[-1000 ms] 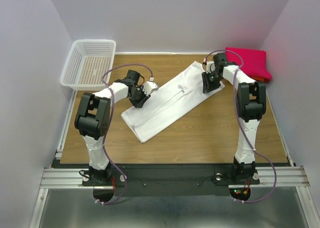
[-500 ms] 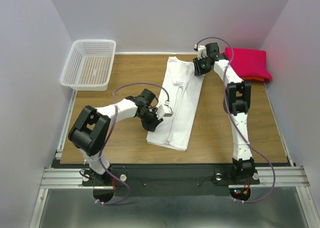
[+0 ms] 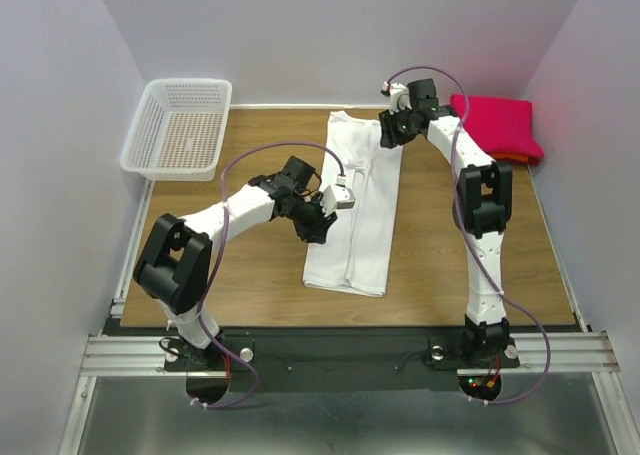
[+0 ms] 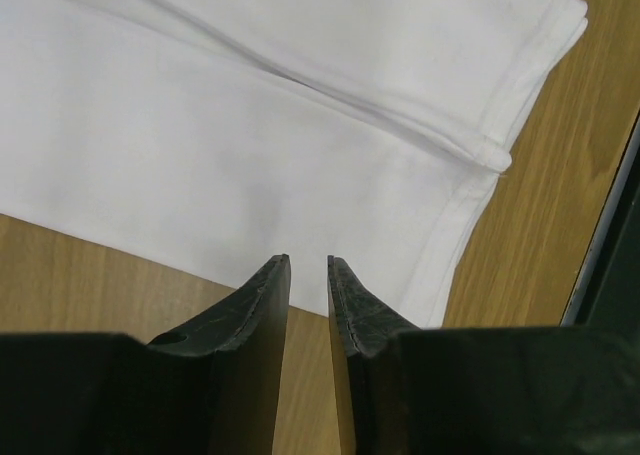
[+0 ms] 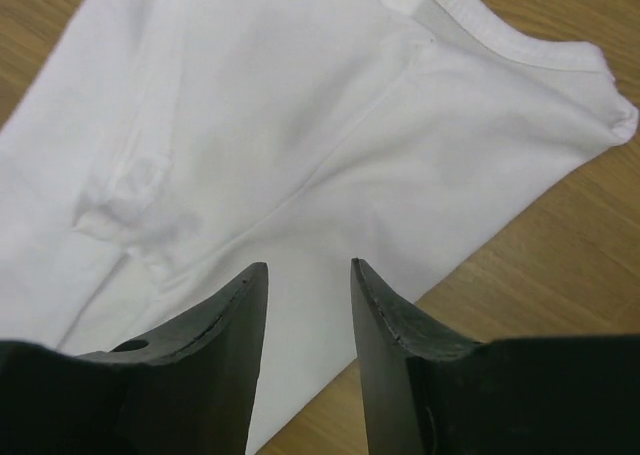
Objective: Fold and stack the t-shirts
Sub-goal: Fold the tshirt
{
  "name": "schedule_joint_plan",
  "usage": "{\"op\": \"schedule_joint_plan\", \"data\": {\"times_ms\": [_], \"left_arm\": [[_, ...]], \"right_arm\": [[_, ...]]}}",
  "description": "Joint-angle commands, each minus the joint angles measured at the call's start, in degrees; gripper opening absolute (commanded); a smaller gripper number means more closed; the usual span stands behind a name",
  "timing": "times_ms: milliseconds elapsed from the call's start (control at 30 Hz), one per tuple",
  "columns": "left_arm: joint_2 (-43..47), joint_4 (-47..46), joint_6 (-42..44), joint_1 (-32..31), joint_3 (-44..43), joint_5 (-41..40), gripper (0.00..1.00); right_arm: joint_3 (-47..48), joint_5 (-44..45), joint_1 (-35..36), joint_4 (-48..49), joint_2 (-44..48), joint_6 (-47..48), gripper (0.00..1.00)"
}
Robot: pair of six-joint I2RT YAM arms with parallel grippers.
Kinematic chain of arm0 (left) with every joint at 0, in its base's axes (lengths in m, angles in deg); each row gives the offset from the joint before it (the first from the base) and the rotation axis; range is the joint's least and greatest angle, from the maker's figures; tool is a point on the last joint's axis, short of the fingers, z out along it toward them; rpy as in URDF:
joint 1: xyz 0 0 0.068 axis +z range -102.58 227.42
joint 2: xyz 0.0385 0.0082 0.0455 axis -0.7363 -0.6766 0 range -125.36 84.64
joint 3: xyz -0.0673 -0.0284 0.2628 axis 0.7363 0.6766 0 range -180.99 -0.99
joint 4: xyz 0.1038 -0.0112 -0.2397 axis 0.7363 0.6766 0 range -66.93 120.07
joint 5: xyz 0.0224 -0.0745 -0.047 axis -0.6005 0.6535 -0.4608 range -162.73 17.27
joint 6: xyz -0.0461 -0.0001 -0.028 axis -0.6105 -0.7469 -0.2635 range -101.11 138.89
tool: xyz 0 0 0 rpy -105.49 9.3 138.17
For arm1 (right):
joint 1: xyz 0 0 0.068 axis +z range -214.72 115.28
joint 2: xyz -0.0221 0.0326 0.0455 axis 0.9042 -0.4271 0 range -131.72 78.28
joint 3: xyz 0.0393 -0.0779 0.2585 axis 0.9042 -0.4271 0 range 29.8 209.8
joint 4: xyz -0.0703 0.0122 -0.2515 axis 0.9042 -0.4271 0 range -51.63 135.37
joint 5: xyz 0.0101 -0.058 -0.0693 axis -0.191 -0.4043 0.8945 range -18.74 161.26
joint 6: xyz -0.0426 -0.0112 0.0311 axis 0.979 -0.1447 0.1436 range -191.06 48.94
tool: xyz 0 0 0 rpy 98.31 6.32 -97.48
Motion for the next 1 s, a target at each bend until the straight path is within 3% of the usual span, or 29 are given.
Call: {"op": "schedule_joint_plan", "data": {"times_ms": [0, 233, 700, 967], "left_arm": [[-1.1, -1.9, 1.5, 0.0, -0.7, -0.9, 0.34], [-5.3, -5.8, 2.2, 0.0, 1.4, -6.7, 0.34], [-7.7, -6.9, -3.2, -3.0, 6.4, -3.1, 0.33], [-9.5, -5.9, -4.3, -1.4, 6.4, -6.2, 0.32]], "right_arm": [[-3.9, -1.2, -0.4, 3.7, 5.8, -3.0, 0.40], [-4.1, -1.0, -0.3, 3.7, 1.1, -3.8, 0.20], [7.7, -2.5, 1.3, 3.9, -11.4, -3.1, 0.16], [17.0, 4.4, 1.6, 4.3, -18.3, -5.2, 0.15]]}}
